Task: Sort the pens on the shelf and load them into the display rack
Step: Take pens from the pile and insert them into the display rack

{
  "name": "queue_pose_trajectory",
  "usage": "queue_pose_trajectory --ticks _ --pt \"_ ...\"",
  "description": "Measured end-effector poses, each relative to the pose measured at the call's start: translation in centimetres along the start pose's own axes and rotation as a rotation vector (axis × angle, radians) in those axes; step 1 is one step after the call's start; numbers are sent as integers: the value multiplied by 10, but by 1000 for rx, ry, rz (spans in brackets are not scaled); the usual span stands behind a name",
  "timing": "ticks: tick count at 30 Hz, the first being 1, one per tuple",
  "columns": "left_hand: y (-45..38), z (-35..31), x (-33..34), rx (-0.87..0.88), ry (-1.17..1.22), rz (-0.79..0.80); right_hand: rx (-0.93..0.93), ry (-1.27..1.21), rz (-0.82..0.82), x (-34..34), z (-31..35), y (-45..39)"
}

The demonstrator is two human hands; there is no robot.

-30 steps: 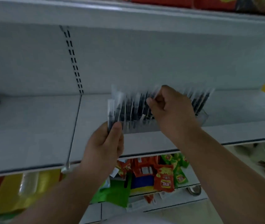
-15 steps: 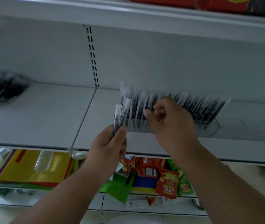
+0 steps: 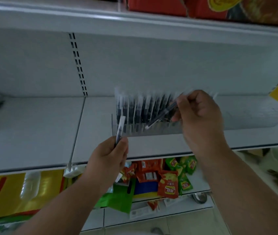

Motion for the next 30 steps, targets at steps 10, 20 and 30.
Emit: queue_pose_trajectory --ticks 10,20,30 --pt "2 -10 -12 14 33 -112 -327 590 43 27 19 -24" --pt "-4 -8 -3 40 -30 -107 -206 744 144 37 -14 -23" --pt "-12 -8 32 317 -456 81 -36 307 389 27 -9 23"
Point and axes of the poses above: each hand's wrist, its own y-axis away from the middle knuckle, its own x-axis out of the palm, z = x × y, the point moved 2 cm from there along -y, towards the middle knuckle, and after that the axes turned 11 degrees about x, right-handed, at the moved point
